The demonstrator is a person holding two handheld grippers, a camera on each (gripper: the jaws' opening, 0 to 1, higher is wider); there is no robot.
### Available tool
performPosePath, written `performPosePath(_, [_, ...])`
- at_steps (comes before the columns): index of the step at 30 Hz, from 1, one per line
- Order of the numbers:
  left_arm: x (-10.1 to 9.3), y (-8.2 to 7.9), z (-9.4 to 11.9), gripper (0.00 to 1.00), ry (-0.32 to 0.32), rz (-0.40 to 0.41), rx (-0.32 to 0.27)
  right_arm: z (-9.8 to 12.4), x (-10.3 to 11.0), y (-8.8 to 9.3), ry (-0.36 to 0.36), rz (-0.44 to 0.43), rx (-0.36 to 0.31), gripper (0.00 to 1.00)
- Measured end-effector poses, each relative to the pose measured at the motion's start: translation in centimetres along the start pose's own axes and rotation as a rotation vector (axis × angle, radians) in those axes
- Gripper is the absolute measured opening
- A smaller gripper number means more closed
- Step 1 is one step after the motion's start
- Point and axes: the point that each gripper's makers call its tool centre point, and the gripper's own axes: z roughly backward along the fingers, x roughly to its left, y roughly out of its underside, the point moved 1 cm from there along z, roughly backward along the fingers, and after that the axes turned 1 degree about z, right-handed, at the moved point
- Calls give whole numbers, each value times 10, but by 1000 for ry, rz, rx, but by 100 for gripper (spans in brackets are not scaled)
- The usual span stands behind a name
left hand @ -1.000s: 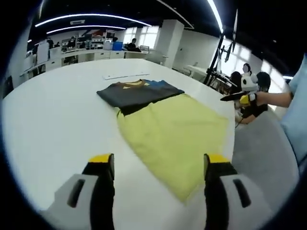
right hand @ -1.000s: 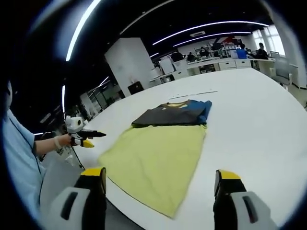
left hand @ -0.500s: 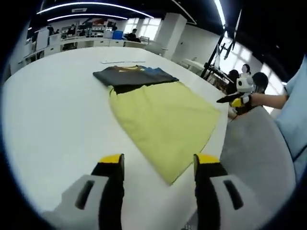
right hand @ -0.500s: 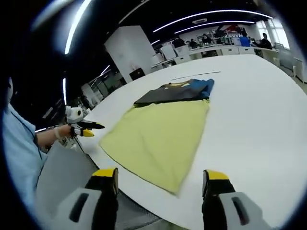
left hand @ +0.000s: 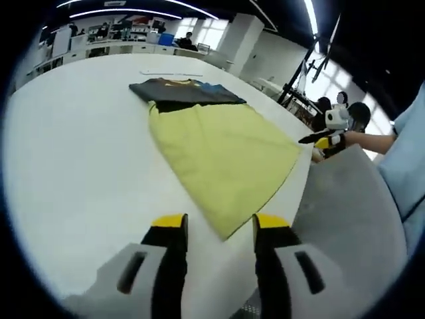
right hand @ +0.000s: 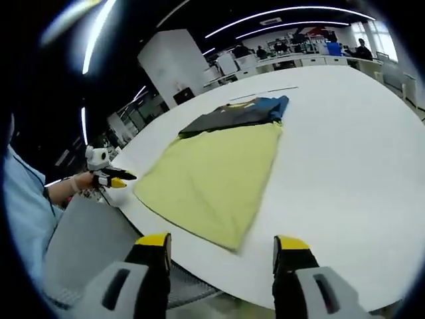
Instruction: Fold the garment on the visible template until the final outline fits inside the template.
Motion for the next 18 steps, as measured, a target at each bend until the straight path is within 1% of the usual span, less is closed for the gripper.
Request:
performPosePath(5, [1, 8, -1, 26, -1, 37, 21, -2, -1, 6, 1, -5, 20, 54])
performPosePath(7, [2, 10, -1, 23, 1, 49, 23, -3, -1, 7, -2, -13, 24, 48])
performPosePath(9, [4, 11, -1, 20, 0, 82, 24, -4, -1, 6, -10, -23, 24, 41])
performPosePath(10, [5, 12, -2, 20, -3, 100, 29, -5, -2, 6, -4, -34, 24, 41])
performPosePath(12, [5, 13, -2, 19, -2, 100, 33, -7, -4, 5, -2, -41, 20, 38])
performPosePath(15, [5, 14, -3, 18, 0, 115, 38, -11, -6, 5, 4, -70, 21, 29])
performPosePath(17, [4, 14, -3, 18, 4, 130, 35, -12, -6, 5, 5, -65, 29, 25])
performPosePath(18, [2, 14, -4, 17, 8, 134, 36, -12, -5, 7, 6, -40, 44, 23])
